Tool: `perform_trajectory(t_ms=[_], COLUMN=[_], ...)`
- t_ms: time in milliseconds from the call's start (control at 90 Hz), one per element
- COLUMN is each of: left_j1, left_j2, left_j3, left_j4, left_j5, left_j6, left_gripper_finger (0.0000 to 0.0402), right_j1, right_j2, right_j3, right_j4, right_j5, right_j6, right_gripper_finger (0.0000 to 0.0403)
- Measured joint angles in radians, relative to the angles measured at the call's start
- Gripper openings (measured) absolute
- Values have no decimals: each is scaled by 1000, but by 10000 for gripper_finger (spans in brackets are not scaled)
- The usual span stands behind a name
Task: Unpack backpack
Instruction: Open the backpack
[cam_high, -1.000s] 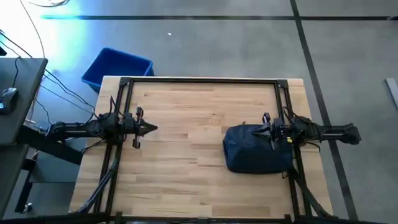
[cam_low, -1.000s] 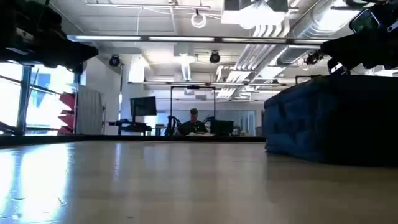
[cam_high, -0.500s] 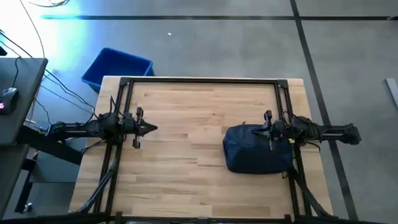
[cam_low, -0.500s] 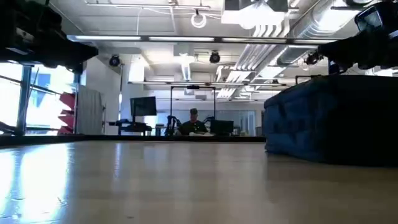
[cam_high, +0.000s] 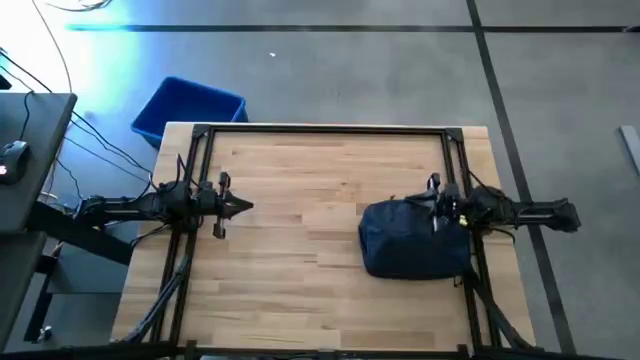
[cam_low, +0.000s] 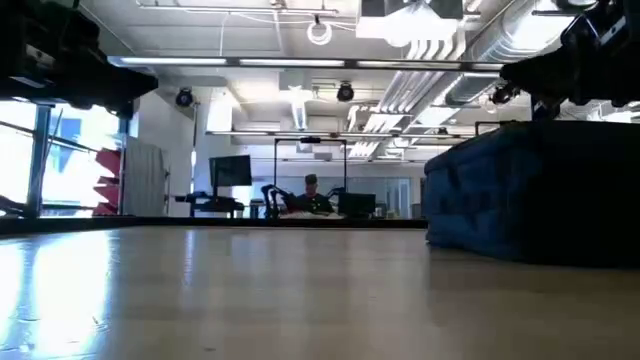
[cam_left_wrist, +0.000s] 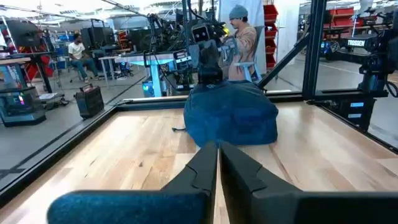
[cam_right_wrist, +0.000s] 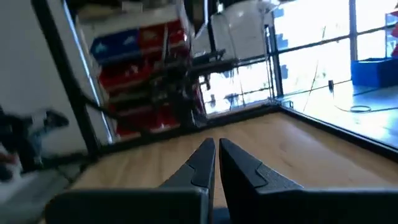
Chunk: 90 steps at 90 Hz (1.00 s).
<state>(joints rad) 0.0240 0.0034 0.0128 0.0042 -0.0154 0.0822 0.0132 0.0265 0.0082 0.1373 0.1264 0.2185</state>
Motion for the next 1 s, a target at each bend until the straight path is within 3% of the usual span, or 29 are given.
perform_trajectory(t_ms=[433,578,744,878,1000], left_j1=[0,0,0,0,0], left_j2=[0,0,0,0,0], left_j3=[0,0,0,0,0], left_j4=[22,139,208,257,261], left_j5=[0,-4,-92,-176,-178], left_j6=[-6,-150,-219,-204,-220], left_gripper_finger=[0,0,0,0,0], right_j1=[0,0,0,3,29], right_j2=[0,0,2,58,196], right_j3=[0,1,82,226,396], right_j4=[33,61,50,-137,-413], right_j5=[8,51,89,75,11], right_j6=[36,-60,-132,-134,-95], right_gripper_finger=[9,9,27,73,129])
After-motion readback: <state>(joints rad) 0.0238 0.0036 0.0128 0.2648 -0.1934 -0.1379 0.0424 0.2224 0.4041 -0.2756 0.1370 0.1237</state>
